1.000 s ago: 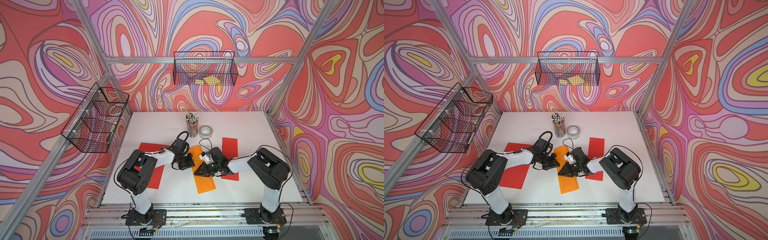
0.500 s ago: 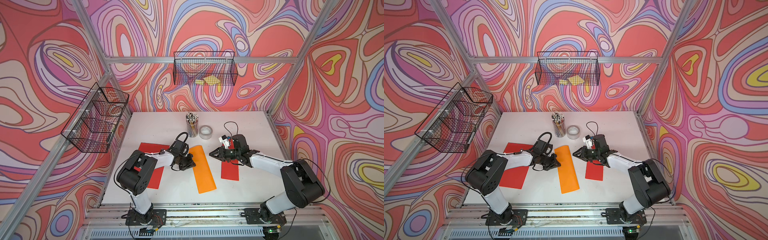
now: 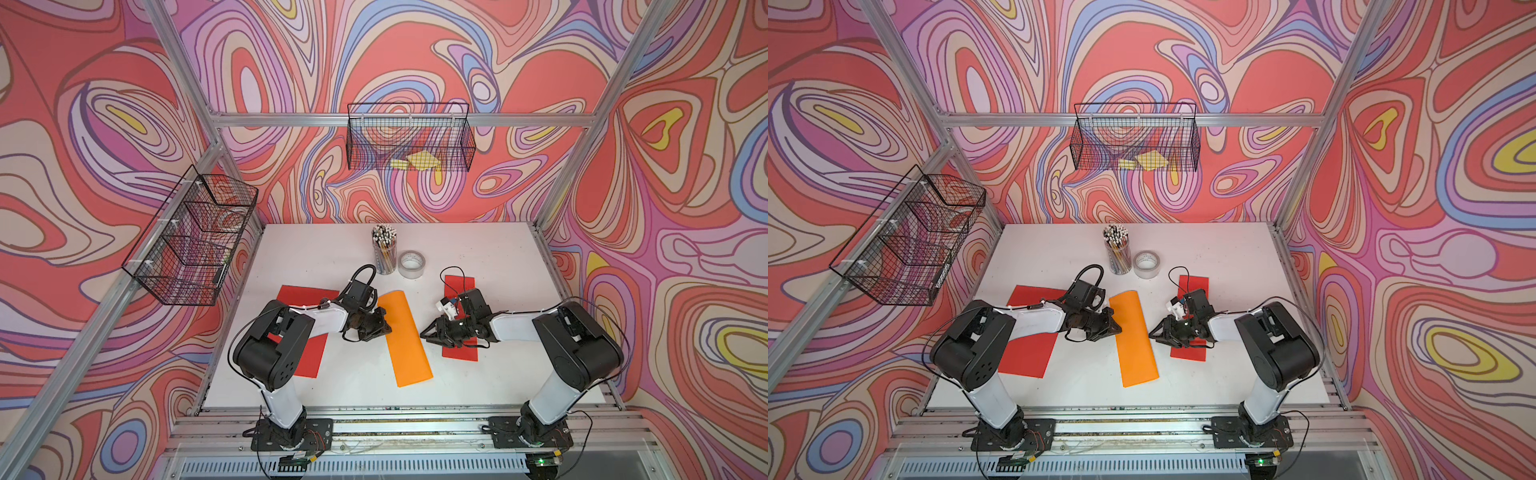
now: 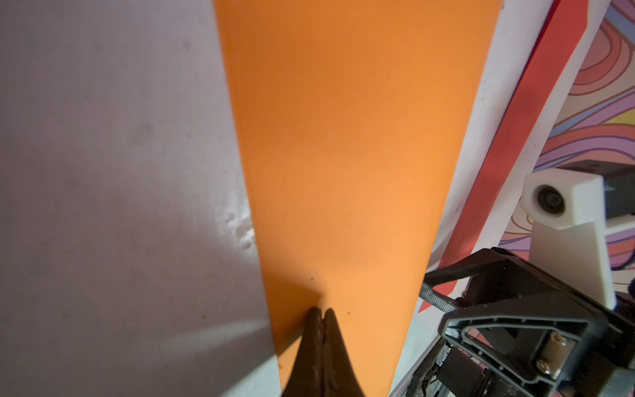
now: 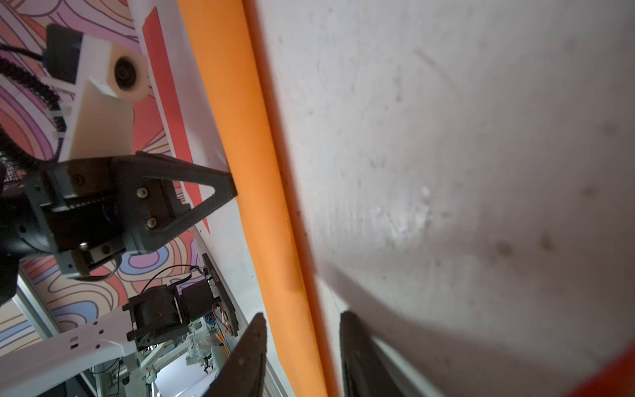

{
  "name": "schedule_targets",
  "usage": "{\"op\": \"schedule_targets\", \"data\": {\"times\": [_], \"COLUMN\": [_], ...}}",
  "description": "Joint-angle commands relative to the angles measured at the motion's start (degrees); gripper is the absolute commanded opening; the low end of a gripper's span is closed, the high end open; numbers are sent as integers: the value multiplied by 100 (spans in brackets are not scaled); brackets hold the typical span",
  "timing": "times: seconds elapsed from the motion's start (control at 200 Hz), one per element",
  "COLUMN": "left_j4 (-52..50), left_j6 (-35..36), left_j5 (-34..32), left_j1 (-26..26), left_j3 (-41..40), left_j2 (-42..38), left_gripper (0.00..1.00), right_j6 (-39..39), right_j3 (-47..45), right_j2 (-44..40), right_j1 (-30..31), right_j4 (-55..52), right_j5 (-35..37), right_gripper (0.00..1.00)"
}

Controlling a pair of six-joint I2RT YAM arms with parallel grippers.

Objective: Fold the rectangular paper in half along the long edge
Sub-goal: Fold the paper at the center of the board, then pick up the paper from the center of the board.

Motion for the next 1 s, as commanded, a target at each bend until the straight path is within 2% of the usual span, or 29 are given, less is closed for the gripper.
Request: {"op": "schedule_targets", "data": {"times": [0.0, 0.15, 0.571, 0.991], "left_j4": [-510, -511, -559, -554], "left_j6": [8, 8, 26, 39], "left_j5": [-314, -309, -316, -338], "left_j1": [-36, -34, -34, -34], "left_j3": [-237, -240, -233, -286], "left_j2": [94, 103, 85, 15], "left_gripper": [4, 4, 4, 4], "right_j6": [93, 181, 491, 531], "right_j3": [-195, -213, -76, 32], "right_j2": [265, 528, 903, 1020], "right_j1": [12, 78, 477, 477], "right_j4": [344, 597, 1039, 1031], "right_j5": [-12, -106, -108, -59], "right_gripper": [41, 46, 45, 26]}}
